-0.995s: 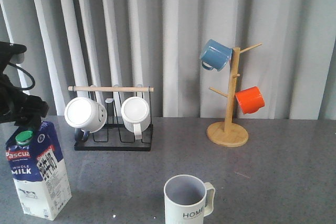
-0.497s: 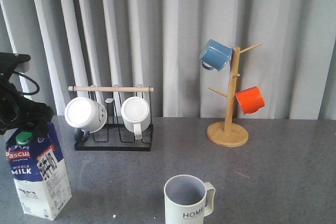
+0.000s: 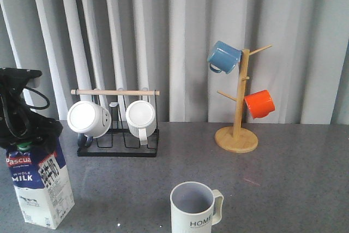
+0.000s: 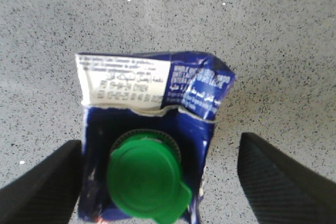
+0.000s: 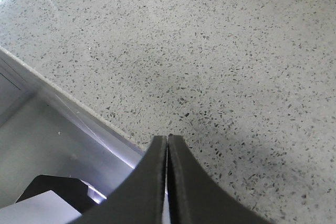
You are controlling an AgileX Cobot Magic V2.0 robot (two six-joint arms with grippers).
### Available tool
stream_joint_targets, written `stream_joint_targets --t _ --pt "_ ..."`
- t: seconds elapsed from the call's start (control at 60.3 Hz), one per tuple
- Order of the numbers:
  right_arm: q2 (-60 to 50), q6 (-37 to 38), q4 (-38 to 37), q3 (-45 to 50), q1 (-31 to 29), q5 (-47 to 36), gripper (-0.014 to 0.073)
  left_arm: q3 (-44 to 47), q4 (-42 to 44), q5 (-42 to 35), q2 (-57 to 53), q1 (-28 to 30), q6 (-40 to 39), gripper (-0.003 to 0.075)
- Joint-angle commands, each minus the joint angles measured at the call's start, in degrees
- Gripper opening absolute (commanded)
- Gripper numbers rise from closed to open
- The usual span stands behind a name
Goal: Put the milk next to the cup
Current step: 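Lower the left gripper onto the milk carton top and grasp it, then lift the milk carton with the left gripper and carry it toward the mug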
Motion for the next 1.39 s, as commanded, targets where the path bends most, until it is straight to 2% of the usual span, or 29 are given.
stream_joint_targets --t 0.0,0.166,0.282,0.696,0.846,0.945,1.177,1.376 --pt "0.0 0.0 0.9 -1.4 -0.4 -3.0 -0.0006 -1.2 0.1 -0.7 -1.6 -0.1 0.2 0.0575" --pt "0.0 0.0 0.9 -1.4 -0.4 -3.0 -0.0006 -1.2 1.0 -0.7 -1.3 -0.1 0.2 0.0566" --pt "0.0 0.0 0.9 -1.4 -0.4 -3.0 -0.0006 -1.2 1.7 -0.7 -1.3 -0.1 0.2 0.0514" --pt "0.0 0.0 0.9 -1.4 -0.4 -3.0 -0.0006 -1.5 2.6 -1.5 -1.3 -0.1 -0.1 0.0142" --pt "0.0 0.0 0.9 -1.4 -0.4 -3.0 -0.0006 -3.4 -0.2 -0.9 -2.0 -0.1 0.3 0.0053" --pt "0.0 0.0 0.9 -1.4 -0.4 -3.0 -0.0006 -7.3 -4.0 -0.7 -2.4 -0.1 0.9 0.0015" --pt "0.0 0.0 0.9 -1.4 -0.4 -3.0 -0.0006 -17.7 -22.5 -1.4 -2.3 -1.1 7.1 -0.0008" --pt "0.0 0.2 0.9 -1.4 -0.4 -2.9 -0.0006 -23.3 -24.1 -1.1 0.2 -5.8 6.4 -0.0008"
